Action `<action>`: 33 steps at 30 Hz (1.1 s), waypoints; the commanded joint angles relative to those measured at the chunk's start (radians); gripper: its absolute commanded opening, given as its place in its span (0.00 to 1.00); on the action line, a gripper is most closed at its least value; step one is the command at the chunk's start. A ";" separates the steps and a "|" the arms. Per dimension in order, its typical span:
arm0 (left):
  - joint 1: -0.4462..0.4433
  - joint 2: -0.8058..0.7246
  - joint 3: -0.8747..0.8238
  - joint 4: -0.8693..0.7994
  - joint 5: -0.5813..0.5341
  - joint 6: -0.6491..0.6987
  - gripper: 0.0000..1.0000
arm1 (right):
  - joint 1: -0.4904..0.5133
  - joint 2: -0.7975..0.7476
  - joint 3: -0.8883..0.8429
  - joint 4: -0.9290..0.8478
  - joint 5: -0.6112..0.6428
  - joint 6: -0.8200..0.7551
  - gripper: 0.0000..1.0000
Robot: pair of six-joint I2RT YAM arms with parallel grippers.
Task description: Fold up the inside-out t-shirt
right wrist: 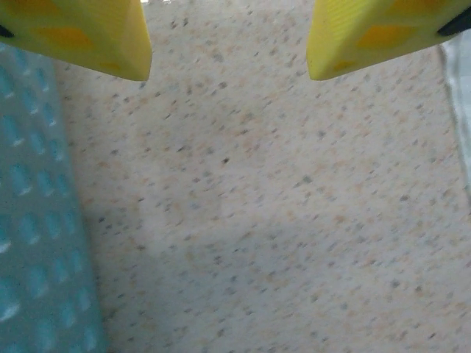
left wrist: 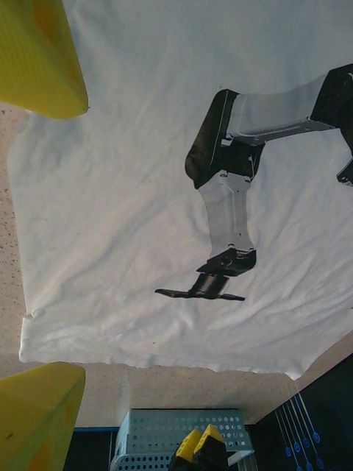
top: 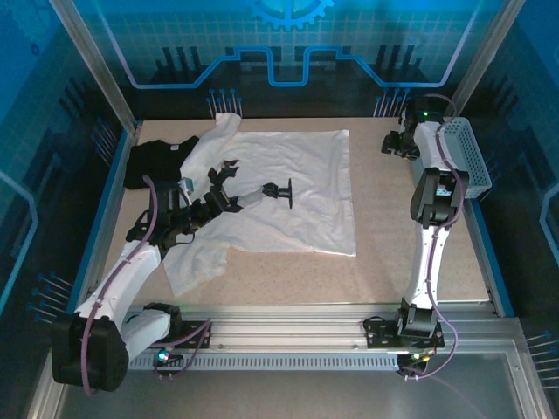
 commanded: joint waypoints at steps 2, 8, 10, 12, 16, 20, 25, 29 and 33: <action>-0.008 -0.008 0.024 -0.023 -0.016 0.019 0.87 | 0.105 -0.256 -0.204 0.044 -0.067 -0.042 0.62; -0.018 -0.034 0.012 -0.024 -0.024 0.014 0.87 | 0.255 -0.602 -0.764 0.124 0.000 0.024 0.64; -0.022 -0.036 0.009 -0.032 -0.034 0.027 0.87 | 0.307 -0.716 -0.942 0.144 0.014 0.069 0.63; -0.027 -0.032 0.003 -0.034 -0.041 0.036 0.87 | 0.362 -0.789 -1.071 0.147 0.020 0.113 0.63; -0.034 -0.020 -0.015 -0.018 -0.021 0.030 0.87 | 0.460 -0.864 -1.229 0.113 0.062 0.184 0.63; -0.038 -0.019 -0.030 0.002 -0.016 0.018 0.87 | 0.513 -0.894 -1.332 0.138 0.070 0.239 0.62; -0.039 -0.015 -0.015 -0.004 -0.016 0.029 0.87 | 0.538 -0.851 -1.357 0.206 0.056 0.263 0.60; -0.039 -0.018 -0.019 -0.006 -0.014 0.029 0.88 | 0.545 -0.801 -1.349 0.247 0.048 0.265 0.57; -0.039 -0.025 -0.032 -0.011 -0.014 0.030 0.88 | 0.566 -0.748 -1.332 0.256 0.040 0.269 0.49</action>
